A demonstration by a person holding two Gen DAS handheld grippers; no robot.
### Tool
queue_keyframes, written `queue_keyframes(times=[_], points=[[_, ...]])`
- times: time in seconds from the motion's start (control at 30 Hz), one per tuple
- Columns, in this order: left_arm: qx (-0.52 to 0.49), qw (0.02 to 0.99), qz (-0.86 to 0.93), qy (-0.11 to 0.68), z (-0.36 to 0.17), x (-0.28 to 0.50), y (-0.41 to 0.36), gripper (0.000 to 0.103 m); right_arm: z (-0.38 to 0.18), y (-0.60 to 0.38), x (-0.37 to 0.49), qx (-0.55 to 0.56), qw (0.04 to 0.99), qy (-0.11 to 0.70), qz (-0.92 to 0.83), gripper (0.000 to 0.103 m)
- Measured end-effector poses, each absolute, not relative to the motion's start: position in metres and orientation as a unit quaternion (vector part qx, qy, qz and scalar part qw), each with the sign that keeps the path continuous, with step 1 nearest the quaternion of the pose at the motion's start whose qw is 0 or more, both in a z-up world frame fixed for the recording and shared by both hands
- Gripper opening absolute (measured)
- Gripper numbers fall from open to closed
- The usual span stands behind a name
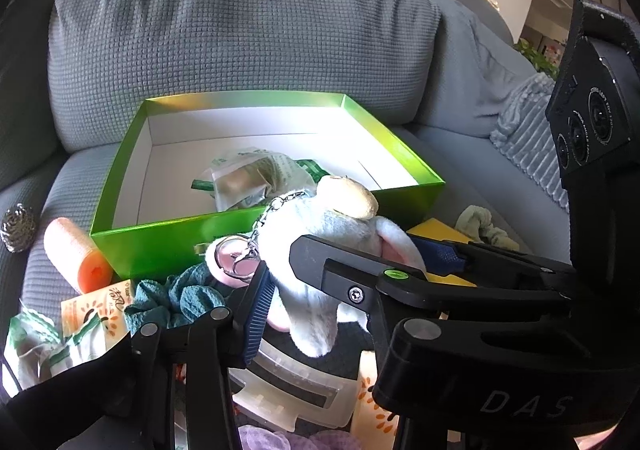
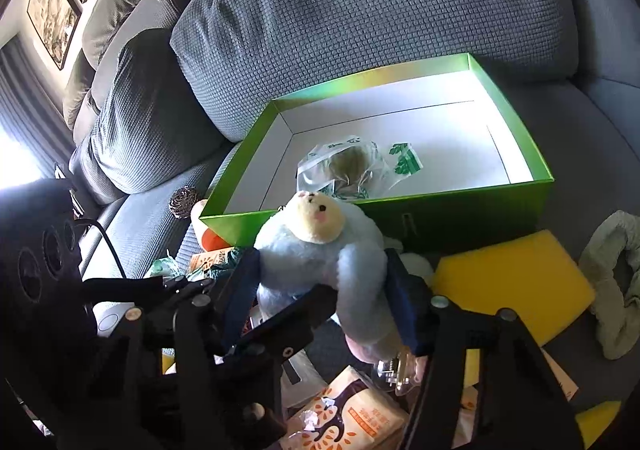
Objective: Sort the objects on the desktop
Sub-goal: 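Close the right gripper on the white plush elephant, then lift the elephant with the right gripper and carry it over the box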
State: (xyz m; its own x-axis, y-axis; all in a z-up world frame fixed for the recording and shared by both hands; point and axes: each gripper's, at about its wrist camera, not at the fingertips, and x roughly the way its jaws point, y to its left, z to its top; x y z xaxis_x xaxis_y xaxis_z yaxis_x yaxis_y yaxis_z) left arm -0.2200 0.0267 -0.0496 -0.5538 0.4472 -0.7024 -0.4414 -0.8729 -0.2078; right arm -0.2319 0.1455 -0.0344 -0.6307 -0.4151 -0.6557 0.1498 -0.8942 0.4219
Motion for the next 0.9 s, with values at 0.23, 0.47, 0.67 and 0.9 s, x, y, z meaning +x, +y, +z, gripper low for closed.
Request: queue_keyframes(times=[0.23, 0.47, 0.67, 0.9], points=[[-0.398, 0.248, 0.883, 0.004, -0.046, -0.218, 0.028, 0.045, -0.032, 0.145, -0.229, 0.395, 0.161, -0.167, -0.889, 0.056], [-0.387, 0.247, 0.888, 0.009, -0.039, -0.214, 0.028, 0.045, -0.024, 0.144, -0.225, 0.382, 0.165, -0.165, -0.894, 0.055], [-0.375, 0.246, 0.894, 0.013, -0.029, -0.211, 0.027, 0.045, -0.014, 0.144, -0.222, 0.37, 0.169, -0.164, -0.899, 0.055], [-0.363, 0.245, 0.899, 0.014, -0.017, -0.21, 0.025, 0.045, -0.001, 0.143, -0.221, 0.358, 0.171, -0.161, -0.904, 0.055]])
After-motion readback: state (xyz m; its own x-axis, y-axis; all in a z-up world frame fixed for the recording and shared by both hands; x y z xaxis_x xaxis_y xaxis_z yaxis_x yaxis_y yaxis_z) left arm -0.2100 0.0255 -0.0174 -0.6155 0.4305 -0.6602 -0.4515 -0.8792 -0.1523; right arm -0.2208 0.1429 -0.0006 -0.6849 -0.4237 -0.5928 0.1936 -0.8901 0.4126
